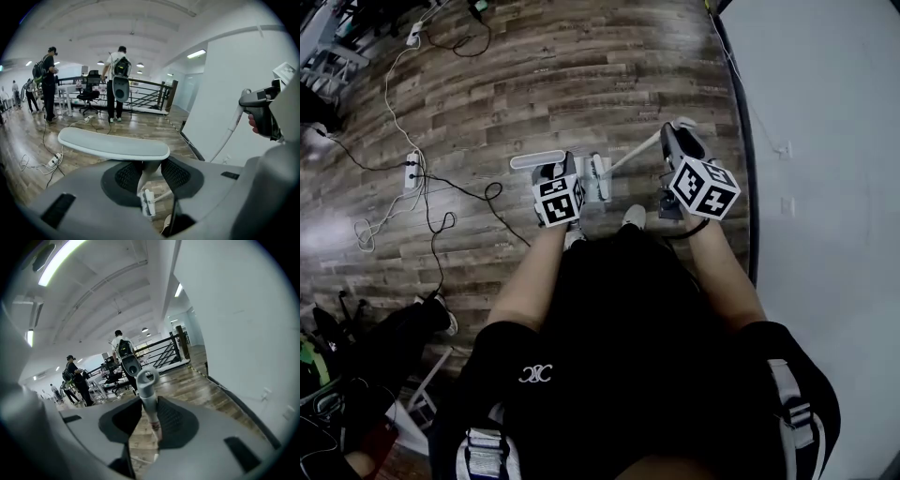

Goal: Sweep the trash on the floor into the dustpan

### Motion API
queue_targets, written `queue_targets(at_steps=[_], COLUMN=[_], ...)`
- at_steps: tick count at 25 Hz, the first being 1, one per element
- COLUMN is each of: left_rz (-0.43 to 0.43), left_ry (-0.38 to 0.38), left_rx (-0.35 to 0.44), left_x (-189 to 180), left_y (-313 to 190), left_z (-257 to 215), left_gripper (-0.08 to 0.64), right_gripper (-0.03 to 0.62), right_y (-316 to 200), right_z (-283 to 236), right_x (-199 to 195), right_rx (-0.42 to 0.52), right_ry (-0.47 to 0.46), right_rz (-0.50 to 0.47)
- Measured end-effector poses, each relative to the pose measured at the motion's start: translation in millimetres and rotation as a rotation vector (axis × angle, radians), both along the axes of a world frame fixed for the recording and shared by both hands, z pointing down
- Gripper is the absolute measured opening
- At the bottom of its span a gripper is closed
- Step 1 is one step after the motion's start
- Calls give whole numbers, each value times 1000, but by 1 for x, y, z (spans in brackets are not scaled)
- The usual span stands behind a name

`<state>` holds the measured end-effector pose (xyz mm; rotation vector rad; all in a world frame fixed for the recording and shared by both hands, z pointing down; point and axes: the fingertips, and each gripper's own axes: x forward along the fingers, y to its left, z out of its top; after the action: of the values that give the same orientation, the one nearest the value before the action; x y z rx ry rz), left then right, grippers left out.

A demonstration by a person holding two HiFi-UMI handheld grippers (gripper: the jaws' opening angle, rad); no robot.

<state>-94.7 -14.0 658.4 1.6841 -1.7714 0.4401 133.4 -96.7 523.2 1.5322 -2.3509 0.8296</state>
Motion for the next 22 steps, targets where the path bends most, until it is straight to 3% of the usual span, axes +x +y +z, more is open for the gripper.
queue_targets(at_steps=[6, 10, 17, 22], left_rz=[31, 69, 119, 133], left_ry=[-8, -34, -123, -174], left_rx=[-3, 20, 148, 243], left_x=[-11, -16, -17, -14], left_y=[-3, -13, -22, -29], left_z=[-13, -47, -148, -211], left_gripper=[123, 123, 115, 110], right_gripper=[100, 98, 97, 97], right_y=[15, 19, 22, 20], right_z=[-47, -87, -159, -178], right_x=[-18, -32, -32, -23], right_rx=[121, 204, 345, 407], right_ry=[49, 59, 85, 144], right_rz=[-80, -104, -109, -102])
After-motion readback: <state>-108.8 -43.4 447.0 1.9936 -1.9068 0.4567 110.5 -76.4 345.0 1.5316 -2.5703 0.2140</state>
